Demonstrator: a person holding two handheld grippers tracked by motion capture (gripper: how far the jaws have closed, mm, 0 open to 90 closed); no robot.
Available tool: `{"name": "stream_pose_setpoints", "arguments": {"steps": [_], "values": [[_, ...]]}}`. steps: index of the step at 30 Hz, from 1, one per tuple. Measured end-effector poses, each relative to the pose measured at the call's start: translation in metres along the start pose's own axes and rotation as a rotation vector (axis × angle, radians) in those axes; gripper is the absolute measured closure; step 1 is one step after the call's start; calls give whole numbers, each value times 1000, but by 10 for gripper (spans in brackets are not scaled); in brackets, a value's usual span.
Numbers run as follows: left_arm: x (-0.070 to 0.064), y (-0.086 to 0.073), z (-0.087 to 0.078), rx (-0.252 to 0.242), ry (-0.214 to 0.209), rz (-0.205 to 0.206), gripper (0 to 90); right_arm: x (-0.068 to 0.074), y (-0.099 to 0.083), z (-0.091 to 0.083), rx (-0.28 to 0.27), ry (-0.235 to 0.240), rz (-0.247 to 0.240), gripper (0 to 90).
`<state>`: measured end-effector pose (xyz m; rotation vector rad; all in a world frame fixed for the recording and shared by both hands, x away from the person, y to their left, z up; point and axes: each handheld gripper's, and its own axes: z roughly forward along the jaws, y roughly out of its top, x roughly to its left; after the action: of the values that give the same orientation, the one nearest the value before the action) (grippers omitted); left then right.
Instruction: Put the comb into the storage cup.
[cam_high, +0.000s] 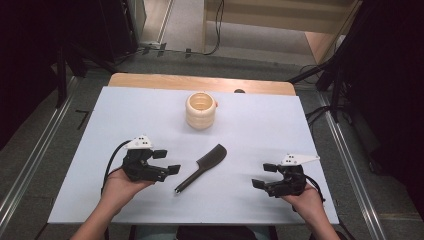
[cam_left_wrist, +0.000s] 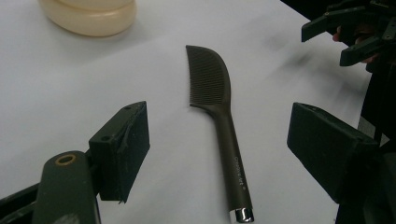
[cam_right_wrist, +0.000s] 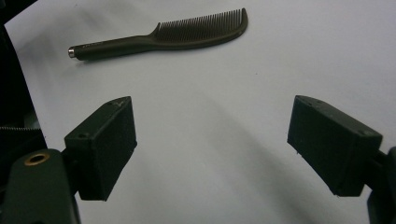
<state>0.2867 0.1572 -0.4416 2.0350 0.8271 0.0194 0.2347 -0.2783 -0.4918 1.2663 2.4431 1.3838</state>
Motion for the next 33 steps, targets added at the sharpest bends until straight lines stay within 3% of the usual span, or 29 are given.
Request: {"name": "stream_pose_setpoints", "arguments": {"steps": [22, 33], "values": [[-15, 17, 42, 25, -15, 31, 216, -1, 0, -1, -8, -2, 5, 137], [-17, 15, 50, 33, -2, 56, 225, -1, 0, -1, -9, -4, 5, 137]]}}
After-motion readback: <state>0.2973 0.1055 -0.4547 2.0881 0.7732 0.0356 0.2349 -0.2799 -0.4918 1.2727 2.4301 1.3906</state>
